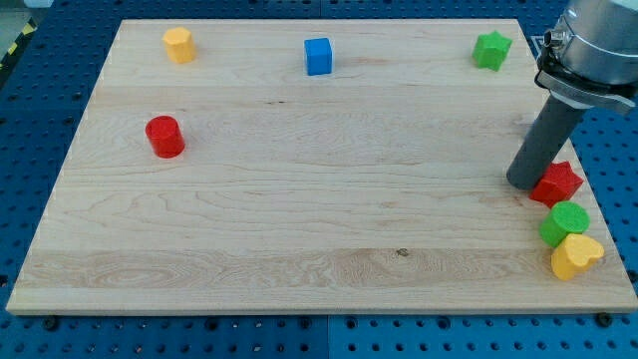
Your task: Push the red star to the bottom center
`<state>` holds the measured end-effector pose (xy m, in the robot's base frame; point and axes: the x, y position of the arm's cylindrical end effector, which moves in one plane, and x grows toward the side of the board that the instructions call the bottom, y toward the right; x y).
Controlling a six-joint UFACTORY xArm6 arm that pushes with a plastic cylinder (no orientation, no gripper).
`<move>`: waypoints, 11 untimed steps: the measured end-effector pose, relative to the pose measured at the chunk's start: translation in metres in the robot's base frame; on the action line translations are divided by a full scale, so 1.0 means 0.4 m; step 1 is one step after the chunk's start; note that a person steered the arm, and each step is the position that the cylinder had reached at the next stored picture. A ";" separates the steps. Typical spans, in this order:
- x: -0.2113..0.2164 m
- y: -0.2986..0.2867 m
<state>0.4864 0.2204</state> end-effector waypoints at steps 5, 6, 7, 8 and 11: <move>-0.078 0.028; -0.078 0.137; -0.042 0.231; 0.043 0.221; -0.015 -0.331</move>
